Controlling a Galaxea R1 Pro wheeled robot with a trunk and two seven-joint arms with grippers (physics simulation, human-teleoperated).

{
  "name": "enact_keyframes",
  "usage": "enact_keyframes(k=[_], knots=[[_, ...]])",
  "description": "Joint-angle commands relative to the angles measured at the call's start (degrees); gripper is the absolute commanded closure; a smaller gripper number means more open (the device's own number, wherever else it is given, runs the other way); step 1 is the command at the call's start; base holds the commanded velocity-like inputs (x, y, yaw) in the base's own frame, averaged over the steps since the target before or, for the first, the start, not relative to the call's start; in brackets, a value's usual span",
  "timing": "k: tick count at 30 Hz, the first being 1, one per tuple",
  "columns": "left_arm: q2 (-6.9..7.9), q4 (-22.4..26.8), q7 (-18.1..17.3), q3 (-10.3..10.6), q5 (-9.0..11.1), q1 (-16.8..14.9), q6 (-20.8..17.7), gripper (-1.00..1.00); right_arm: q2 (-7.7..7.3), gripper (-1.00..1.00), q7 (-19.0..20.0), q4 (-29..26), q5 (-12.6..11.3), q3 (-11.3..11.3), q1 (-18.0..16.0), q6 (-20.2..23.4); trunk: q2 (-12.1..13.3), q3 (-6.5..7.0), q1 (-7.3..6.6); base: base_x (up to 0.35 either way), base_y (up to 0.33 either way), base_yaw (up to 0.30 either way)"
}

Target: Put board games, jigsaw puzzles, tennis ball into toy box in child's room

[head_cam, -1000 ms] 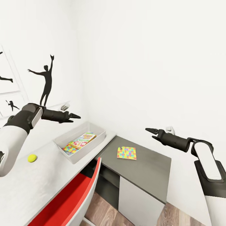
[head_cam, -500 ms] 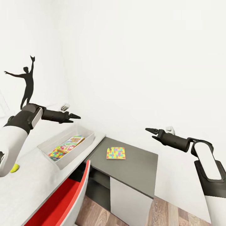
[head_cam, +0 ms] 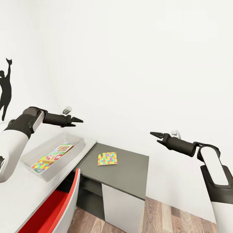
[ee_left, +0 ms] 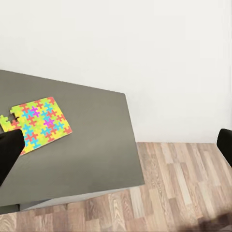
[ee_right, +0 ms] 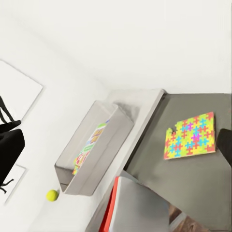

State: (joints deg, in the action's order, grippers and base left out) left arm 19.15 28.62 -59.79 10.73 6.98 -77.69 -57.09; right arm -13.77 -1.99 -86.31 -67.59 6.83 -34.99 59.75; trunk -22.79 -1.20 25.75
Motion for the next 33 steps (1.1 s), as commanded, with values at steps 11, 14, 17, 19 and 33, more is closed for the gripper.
enact_keyframes(k=[11,14,17,19,33], knots=[[0.02,0.03,0.11,0.41,0.66,0.0,-0.43,-1.0,-0.44,-1.0,-0.45,0.52,-0.4,0.47,-0.07,0.25,-0.13,0.05,0.03,-0.126,0.0,-0.271],[0.06,0.03,0.11,0.42,0.66,0.0,-0.41,-1.0,-0.6,-1.0,-0.53,1.88,-0.41,0.56,-0.07,0.25,-0.13,0.05,0.03,-0.124,0.0,-0.279],[0.08,0.03,0.11,0.38,0.66,0.0,-0.4,-1.0,-0.71,-1.0,-0.55,3.05,-0.43,0.6,-0.07,0.25,-0.13,0.05,0.03,-0.057,0.0,-0.279],[0.09,0.03,0.11,0.36,0.66,0.0,-0.39,-1.0,-0.8,-1.0,-0.6,4.35,-0.38,0.69,-0.07,0.25,-0.13,0.05,0.03,-0.021,0.0,-0.279],[0.1,0.03,0.13,0.36,0.52,0.0,-0.39,-1.0,-3.38,-1.0,-0.7,22.69,0.64,6.24,0.5,0.08,-0.13,0.05,0.03,-0.003,0.0,-0.267]])
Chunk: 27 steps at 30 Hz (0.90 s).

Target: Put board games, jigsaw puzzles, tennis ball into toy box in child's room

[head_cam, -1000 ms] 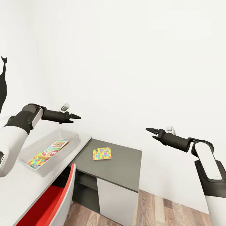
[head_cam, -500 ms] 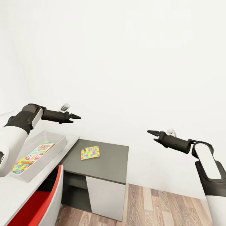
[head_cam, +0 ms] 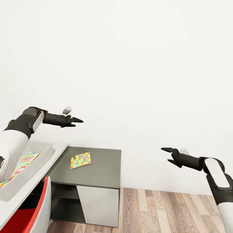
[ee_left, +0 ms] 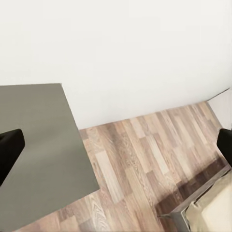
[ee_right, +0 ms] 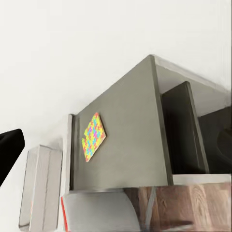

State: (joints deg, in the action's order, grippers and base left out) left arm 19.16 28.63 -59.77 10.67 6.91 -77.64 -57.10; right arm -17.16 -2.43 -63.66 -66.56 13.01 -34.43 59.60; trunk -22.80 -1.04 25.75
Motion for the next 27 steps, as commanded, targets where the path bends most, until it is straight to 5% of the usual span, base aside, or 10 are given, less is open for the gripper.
enact_keyframes(k=[1,6,7,8,11,17,27], knots=[[0.09,0.03,0.13,0.43,0.58,-0.06,-0.38,-1.0,-0.08,-1.0,-0.3,1.51,0.47,0.08,0.05,0.16,-0.12,-0.11,0.04,0.0,0.0,-0.106],[0.09,-0.04,0.23,0.47,0.53,0.02,-0.38,-1.0,0.08,-1.0,-0.16,7.39,8.38,-0.16,0.86,-2.67,-0.12,-0.11,0.04,0.0,0.0,-0.043],[0.09,-0.08,0.3,0.48,0.51,0.07,-0.38,-1.0,0.25,-1.0,-0.07,8.57,10.8,-0.22,1.15,-3.86,-0.12,-0.11,0.04,0.0,0.0,-0.011],[0.06,-0.25,0.61,0.49,0.51,0.74,-0.38,-1.0,0.52,-1.0,0.06,10.91,15.81,-0.38,1.82,-6.74,-0.12,-0.11,0.04,0.0,0.0,-0.004],[0.03,-0.3,0.99,0.49,0.46,1.6,-0.39,-1.0,0.71,-1.0,0.13,14.03,19.97,-0.62,2.08,-9.44,-0.12,-0.11,0.04,0.0,0.0,-0.001],[0.14,-0.32,1.17,0.44,0.46,2.73,0.64,-1.0,1.56,-1.0,0.08,16.94,23.06,-0.59,2.16,-11.24,-0.12,-0.11,0.04,0.0,0.0,0.0],[-0.11,-0.24,1.31,0.5,0.49,4.04,1.18,-1.0,2.96,-1.0,0.06,18.14,23.57,-0.64,3.74,-15.5,-0.12,-0.44,0.04,0.0,0.0,0.0]])
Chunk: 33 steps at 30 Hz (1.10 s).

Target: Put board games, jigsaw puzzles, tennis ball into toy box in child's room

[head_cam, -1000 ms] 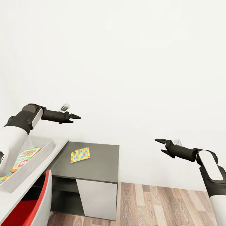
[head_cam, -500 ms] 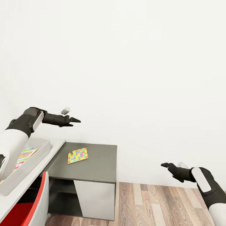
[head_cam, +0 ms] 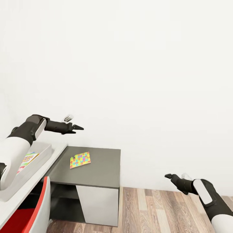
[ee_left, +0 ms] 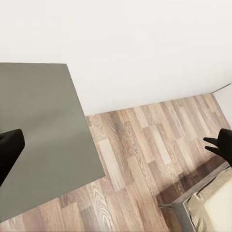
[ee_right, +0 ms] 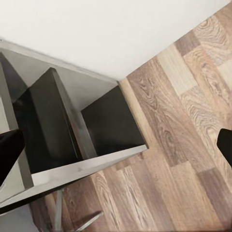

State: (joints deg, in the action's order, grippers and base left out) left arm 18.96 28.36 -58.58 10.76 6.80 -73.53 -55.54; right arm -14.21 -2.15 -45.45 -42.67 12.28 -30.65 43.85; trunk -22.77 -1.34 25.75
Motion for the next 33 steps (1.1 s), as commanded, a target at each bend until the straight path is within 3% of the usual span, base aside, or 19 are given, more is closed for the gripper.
enact_keyframes(k=[1,10,16,19,24,28,33], knots=[[0.09,0.02,0.11,0.41,0.62,-0.03,-0.4,-1.0,0.1,-1.0,-0.19,-0.26,-0.37,0.12,0.06,-0.32,-0.15,-0.2,0.04,0.0,0.0,0.0],[0.26,-0.2,0.36,0.41,0.35,1.36,-0.3,-1.0,0.25,-1.0,-0.06,-0.21,-0.51,0.14,0.32,-1.44,-0.15,-0.34,0.04,0.0,0.0,0.0],[0.04,-0.3,3.34,0.51,0.34,3.26,1.1,-1.0,0.09,-1.0,-0.05,-0.02,-0.34,0.19,0.42,-1.59,-0.15,-0.34,0.04,0.0,0.0,0.0],[-0.22,-0.32,8.06,0.49,0.34,4.14,3.6,-1.0,0.23,-1.0,-0.08,-0.12,-0.32,0.01,0.51,-1.68,-0.15,-0.34,0.04,0.0,0.0,0.0],[-0.84,-0.32,15.94,0.31,0.54,4.38,4.65,-1.0,0.31,-1.0,-0.14,-0.19,-0.28,-0.93,0.54,-1.88,-0.15,-0.34,0.04,0.0,0.0,0.0],[-3.28,-0.39,25.34,0.17,0.74,4.45,5.83,-1.0,0.36,-1.0,-0.41,-0.22,-0.24,-2.98,0.54,-2.05,-0.15,-0.34,0.04,0.0,0.0,0.0],[-8.11,-2.23,39.16,-0.38,0.89,4.73,9.98,-1.0,1.27,-1.0,-0.43,-0.24,-0.24,-6.16,0.53,-3.77,-0.15,-0.34,0.04,0.0,0.0,0.0]])
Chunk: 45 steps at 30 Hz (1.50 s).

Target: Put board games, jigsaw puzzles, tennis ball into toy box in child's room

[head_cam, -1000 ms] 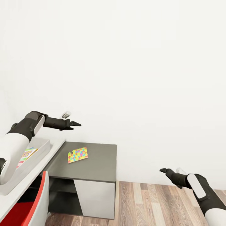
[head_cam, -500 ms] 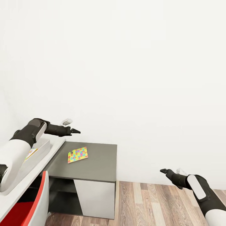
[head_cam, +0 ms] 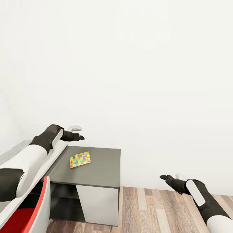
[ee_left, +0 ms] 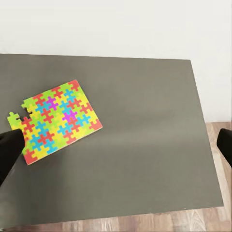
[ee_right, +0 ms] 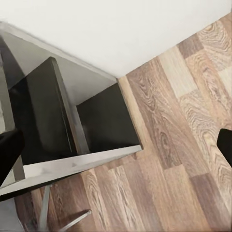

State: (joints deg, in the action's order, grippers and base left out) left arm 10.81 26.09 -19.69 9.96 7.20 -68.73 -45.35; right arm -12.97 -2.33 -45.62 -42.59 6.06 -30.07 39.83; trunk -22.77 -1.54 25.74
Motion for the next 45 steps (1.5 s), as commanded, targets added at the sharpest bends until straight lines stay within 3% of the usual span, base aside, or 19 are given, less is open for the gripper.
enact_keyframes(k=[1,3,5,9,12,16,19,28,33,37,45], knots=[[-0.6,-0.44,1.88,0.19,0.5,-0.05,0.41,-1.0,0.29,-1.0,-0.24,-0.14,-0.31,-0.53,-0.05,-0.17,-0.15,-0.14,0.04,0.0,0.0,0.0],[-2.91,-2.47,8.07,-1.23,0.52,-0.02,3.6,-1.0,0.89,-1.0,-0.26,-0.3,-0.32,-2.45,-0.11,-1.52,-0.15,-0.14,0.04,0.0,0.0,0.0],[-4.17,-3.87,12.2,-2.55,0.53,-0.01,5.76,-1.0,1.2,-1.0,-0.34,-0.27,-0.31,-3.13,-0.13,-2.28,-0.15,-0.14,0.04,0.0,0.0,0.0],[-5.49,-5.36,18.42,-5.17,0.6,0.0,7.82,-1.0,1.92,-1.0,-0.8,0.96,-0.06,-4.16,-0.16,-6.33,-0.15,-0.14,0.04,0.0,0.0,0.0],[-5.73,-5.61,19.76,-5.84,0.61,0.0,8.03,-1.0,2.34,-1.0,-1.61,3.87,1.66,-4.35,-0.23,-7.98,-0.15,-0.14,0.04,0.0,0.0,0.0],[-5.84,-5.75,20.51,-6.47,0.62,0.0,8.21,-1.0,2.62,-1.0,-3.53,6.58,8.07,-4.39,-0.45,-8.68,-0.15,-0.14,0.04,0.0,0.0,0.0],[-5.93,-5.78,20.65,-6.85,0.65,0.0,8.3,-1.0,2.51,-1.0,-3.74,7.24,10.76,-4.27,-0.43,-8.7,-0.15,-0.14,0.04,0.0,0.0,0.0],[-6.1,-5.81,20.98,-7.79,0.66,0.0,11.12,-1.0,2.17,-1.0,-3.83,7.32,12.01,-4.03,-0.43,-7.86,-0.15,-0.14,0.04,0.0,0.0,0.0],[-6.3,-6.66,23.76,-8.14,0.7,0.0,12.45,-1.0,2.41,-1.0,-3.82,7.14,12.07,-3.7,-0.43,-5.47,-0.15,-0.14,0.04,0.0,0.0,0.0],[-8.14,-7.47,25.76,-8.07,0.71,0.0,12.34,-1.0,2.56,-1.0,-3.86,7.1,12.09,-4.11,-0.43,-4.77,-0.15,-0.27,0.04,0.0,0.0,0.0],[-8.81,-7.62,26.24,-8.03,0.7,0.0,12.22,-1.0,2.38,-1.0,-3.86,7.2,12.49,-4.35,-0.44,-4.22,-0.15,-0.94,0.04,0.021,0.0,0.0]])
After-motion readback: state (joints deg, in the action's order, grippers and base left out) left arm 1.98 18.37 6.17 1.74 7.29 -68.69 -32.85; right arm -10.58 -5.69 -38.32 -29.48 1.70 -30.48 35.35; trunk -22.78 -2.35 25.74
